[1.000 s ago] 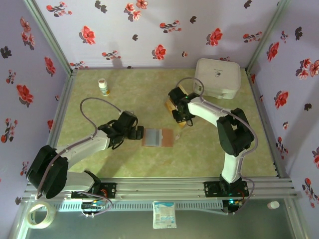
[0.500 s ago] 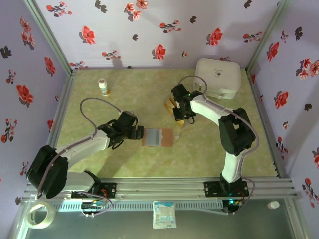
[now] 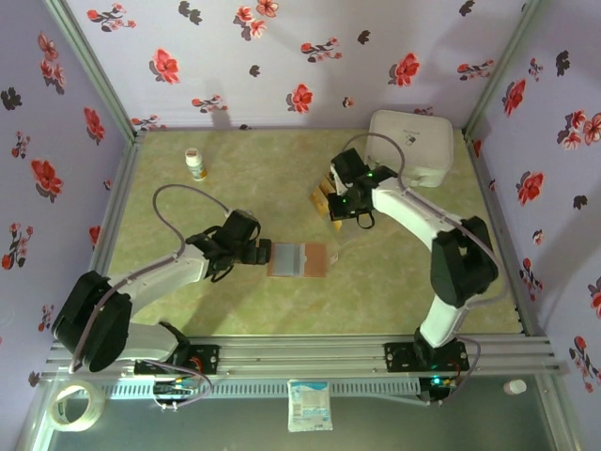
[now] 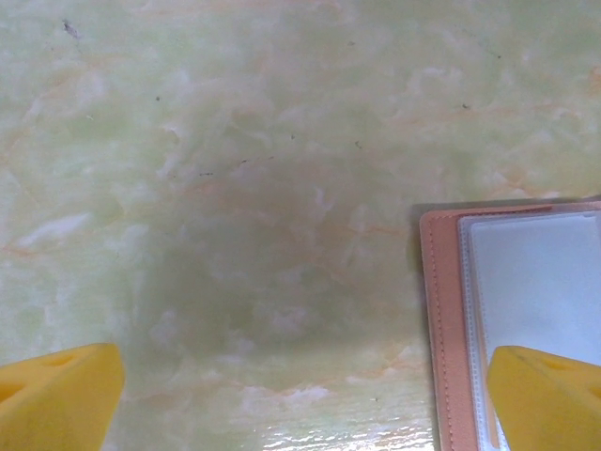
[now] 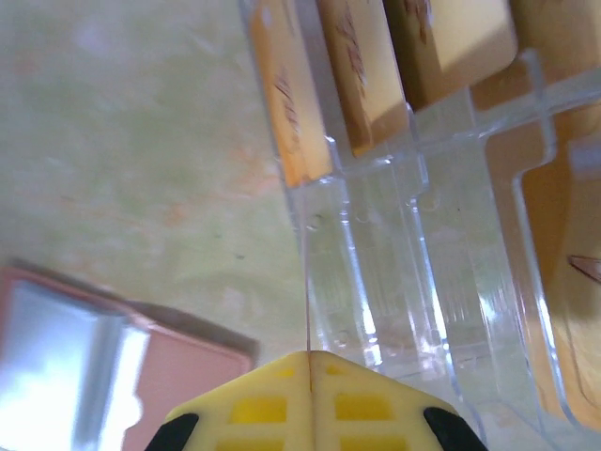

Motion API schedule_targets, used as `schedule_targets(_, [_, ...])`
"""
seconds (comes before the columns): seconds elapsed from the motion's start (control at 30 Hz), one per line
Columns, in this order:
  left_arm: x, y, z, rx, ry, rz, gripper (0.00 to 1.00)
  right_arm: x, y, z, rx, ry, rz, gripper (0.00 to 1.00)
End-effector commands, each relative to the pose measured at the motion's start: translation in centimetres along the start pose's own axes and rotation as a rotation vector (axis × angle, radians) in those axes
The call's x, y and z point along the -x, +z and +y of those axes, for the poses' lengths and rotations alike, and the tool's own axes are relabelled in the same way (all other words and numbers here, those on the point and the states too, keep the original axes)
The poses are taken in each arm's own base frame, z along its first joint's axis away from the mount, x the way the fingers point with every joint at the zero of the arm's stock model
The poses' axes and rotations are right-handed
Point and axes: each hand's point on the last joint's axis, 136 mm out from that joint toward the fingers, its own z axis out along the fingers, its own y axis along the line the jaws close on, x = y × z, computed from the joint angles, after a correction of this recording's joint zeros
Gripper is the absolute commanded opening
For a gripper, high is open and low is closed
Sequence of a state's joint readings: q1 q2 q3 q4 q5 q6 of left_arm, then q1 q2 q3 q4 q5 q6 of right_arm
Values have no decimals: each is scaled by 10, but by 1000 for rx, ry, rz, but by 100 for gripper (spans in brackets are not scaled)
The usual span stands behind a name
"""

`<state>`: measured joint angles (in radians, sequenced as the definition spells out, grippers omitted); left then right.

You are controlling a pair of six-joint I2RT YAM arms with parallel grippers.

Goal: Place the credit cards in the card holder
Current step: Pick up the credit card from the storage box, then insert the credit card into the card slot.

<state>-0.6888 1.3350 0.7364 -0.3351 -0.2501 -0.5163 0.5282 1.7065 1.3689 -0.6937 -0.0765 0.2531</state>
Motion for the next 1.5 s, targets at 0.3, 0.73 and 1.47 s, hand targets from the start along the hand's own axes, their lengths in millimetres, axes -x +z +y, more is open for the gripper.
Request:
schedule_targets(0.3, [0, 6, -3, 7, 43, 45, 100, -18, -29, 52, 482, 357, -269, 0])
schedule_targets(0.73, [-10, 15, -15, -26, 73, 56, 100, -63, 2, 76, 601, 474, -409, 0])
schedule_targets(1.47, [-23, 35, -30, -33, 112, 74, 99, -91, 25, 63, 569, 500, -378, 0])
